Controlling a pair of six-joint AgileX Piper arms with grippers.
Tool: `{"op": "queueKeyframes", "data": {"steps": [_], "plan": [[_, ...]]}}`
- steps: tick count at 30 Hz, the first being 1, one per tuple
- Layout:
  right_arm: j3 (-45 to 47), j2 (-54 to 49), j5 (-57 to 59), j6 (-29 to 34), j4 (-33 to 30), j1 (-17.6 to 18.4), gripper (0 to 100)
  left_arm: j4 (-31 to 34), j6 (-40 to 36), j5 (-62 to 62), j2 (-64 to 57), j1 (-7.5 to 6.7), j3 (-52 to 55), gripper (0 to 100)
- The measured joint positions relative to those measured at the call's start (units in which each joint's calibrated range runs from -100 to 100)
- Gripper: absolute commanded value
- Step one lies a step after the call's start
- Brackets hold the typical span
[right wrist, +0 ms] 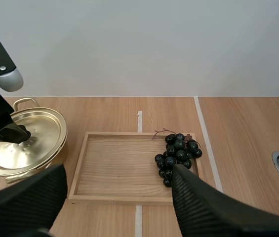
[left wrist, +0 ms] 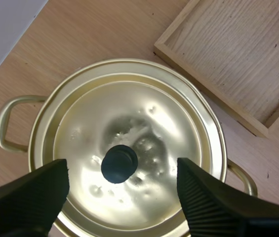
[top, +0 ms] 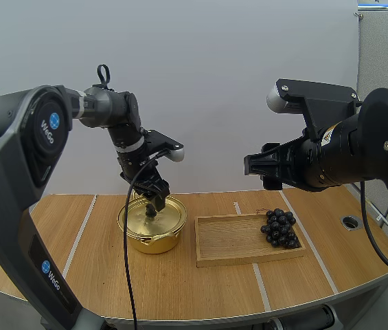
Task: Open the pot, put the grape inside, and close it
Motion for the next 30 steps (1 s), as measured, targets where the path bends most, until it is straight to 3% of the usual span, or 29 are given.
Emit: {"op": "queueKeyframes", "data": {"steps": [30], "plan": [[0.0, 0.0, 0.0, 0.0, 0.0, 0.0, 100, 0.8, 0.0, 2.1, 7.9, -0.29, -4.3, 100]]}}
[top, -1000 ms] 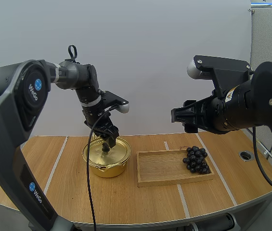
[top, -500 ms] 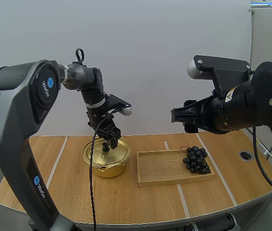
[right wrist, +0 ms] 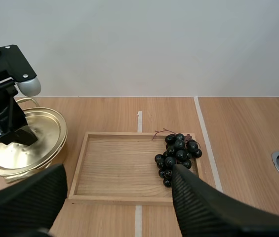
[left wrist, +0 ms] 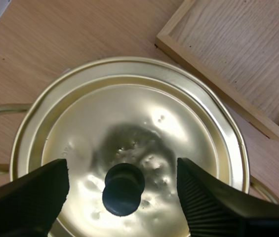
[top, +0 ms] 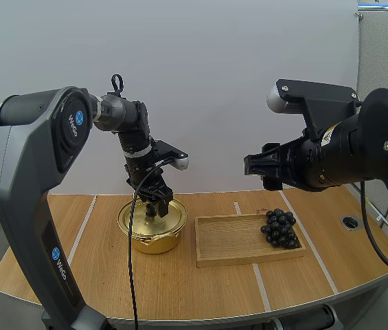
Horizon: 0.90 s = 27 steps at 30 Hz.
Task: Open the pot, put the grape inside, and close it
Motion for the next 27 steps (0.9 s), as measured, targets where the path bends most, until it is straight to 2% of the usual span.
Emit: {"op": "queueKeyframes", "data": {"steps": [16, 17, 18, 19, 20, 21, 22, 27], "plan": [[0.0, 0.0, 0.0, 0.0, 0.0, 0.0, 100, 0.2, 0.0, 1.9, 2.1, 0.0, 0.0, 100], [0.0, 0.0, 0.0, 0.0, 0.0, 0.0, 100, 0.6, 0.0, 2.8, 2.1, 0.0, -0.2, 96], [0.0, 0.0, 0.0, 0.0, 0.0, 0.0, 100, 0.7, 0.0, 3.0, 2.1, 0.0, -0.2, 80], [0.0, 0.0, 0.0, 0.0, 0.0, 0.0, 100, 1.0, 0.0, 3.6, 2.1, 0.0, -0.2, 53], [0.0, 0.0, 0.0, 0.0, 0.0, 0.0, 100, 1.2, 0.0, 4.1, 2.1, 0.0, -0.2, 34], [0.0, 0.0, 0.0, 0.0, 0.0, 0.0, 100, 1.5, 0.0, 4.3, 2.1, 0.0, -0.3, 10], [0.0, 0.0, 0.0, 0.0, 0.0, 0.0, 100, 1.5, -0.1, 4.9, 2.1, 0.0, -0.3, 0], [0.0, 0.0, 0.0, 0.0, 0.0, 0.0, 100, 2.3, -0.1, 5.1, 2.1, 0.0, -0.7, 0]]}}
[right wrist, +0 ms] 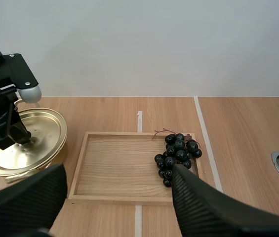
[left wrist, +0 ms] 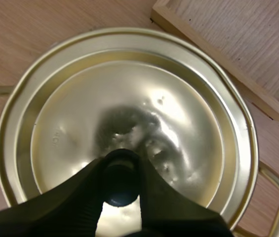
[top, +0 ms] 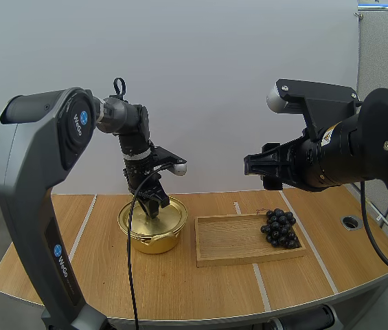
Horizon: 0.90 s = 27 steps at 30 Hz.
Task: Open the pot, put the grape inside, and close it
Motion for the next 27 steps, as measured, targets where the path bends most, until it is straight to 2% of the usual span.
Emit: {"op": "queueKeyframes", "data": {"steps": [11, 20, 27], "plan": [[0.0, 0.0, 0.0, 0.0, 0.0, 0.0, 100, 0.1, -0.5, 2.2, -0.1, 0.0, -2.0, 0], [0.0, 0.0, 0.0, 0.0, 0.0, 0.0, 100, 0.1, -3.8, 2.9, -8.3, 0.0, -11.3, 0], [0.0, 0.0, 0.0, 0.0, 0.0, 0.0, 100, 0.7, -6.5, 2.9, -19.0, 0.0, -22.8, 0]]}}
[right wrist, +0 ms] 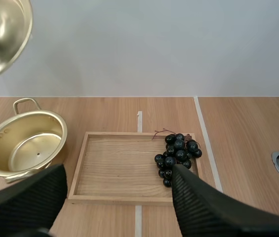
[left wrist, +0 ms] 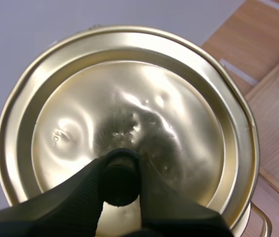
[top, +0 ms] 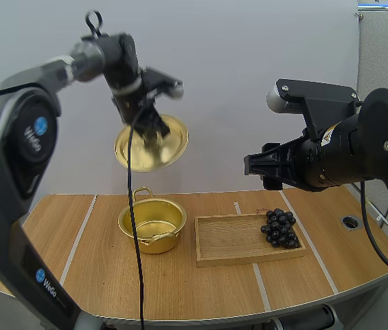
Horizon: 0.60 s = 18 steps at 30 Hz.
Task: Open the pot, put the grape inside, and close it
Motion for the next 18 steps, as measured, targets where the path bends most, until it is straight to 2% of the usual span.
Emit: {"op": "queueKeyframes", "data": {"steps": [8, 18], "plan": [[0.0, 0.0, 0.0, 0.0, 0.0, 0.0, 100, 5.4, -4.2, 0.0, -7.5, 0.0, -13.4, 0], [0.0, 0.0, 0.0, 0.0, -0.2, 0.0, 100, 6.3, -9.1, 0.0, -11.2, 0.0, -27.1, 0]]}}
